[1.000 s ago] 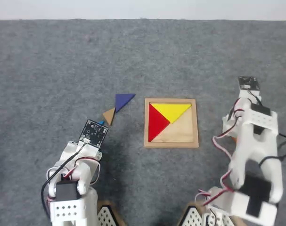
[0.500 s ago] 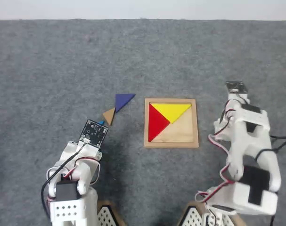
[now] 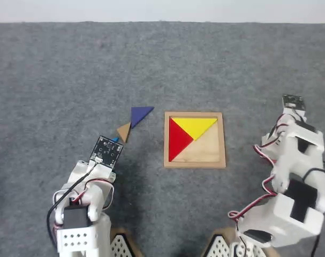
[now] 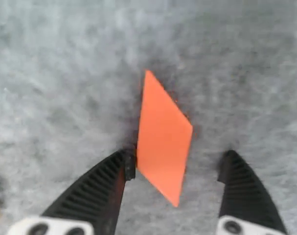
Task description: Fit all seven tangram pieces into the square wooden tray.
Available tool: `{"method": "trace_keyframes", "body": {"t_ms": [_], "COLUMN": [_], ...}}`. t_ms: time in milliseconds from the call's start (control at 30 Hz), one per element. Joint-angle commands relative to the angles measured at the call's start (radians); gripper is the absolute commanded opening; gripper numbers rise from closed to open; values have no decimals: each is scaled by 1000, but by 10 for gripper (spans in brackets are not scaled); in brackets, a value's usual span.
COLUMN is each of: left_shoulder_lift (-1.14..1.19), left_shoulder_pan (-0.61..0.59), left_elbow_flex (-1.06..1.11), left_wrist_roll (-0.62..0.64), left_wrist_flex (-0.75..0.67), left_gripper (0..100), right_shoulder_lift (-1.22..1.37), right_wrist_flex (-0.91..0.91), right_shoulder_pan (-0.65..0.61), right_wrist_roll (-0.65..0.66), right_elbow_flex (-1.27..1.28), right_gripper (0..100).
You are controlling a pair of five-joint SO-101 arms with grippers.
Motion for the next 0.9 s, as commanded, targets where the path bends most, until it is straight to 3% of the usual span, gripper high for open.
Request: {"method": "trace_keyframes", "body": {"t_ms": [0, 333, 533, 700, 867], "left_shoulder_lift": [-20, -20, -20, -20, -20], "left_shoulder_pan": [0, -2, -2, -2, -2], "left_elbow_flex": [-7, -7, -7, -7, -7], "left_wrist_roll": [-6, -6, -6, -6, -6], "left_wrist_flex": [0, 0, 0, 2, 3], "left_gripper": [108, 108, 108, 108, 108], "right_shoulder_lift": [-4, -73, -249, -242, -116], "right_wrist_flex": [-41, -18, 119, 99, 61], "right_shoulder_pan": [24, -16, -91, -185, -108], "right_wrist_roll": [5, -11, -15, -15, -9], "right_elbow_flex": [-46, -35, -29, 9, -38], "right_gripper": [211, 162, 226, 224, 204]}}
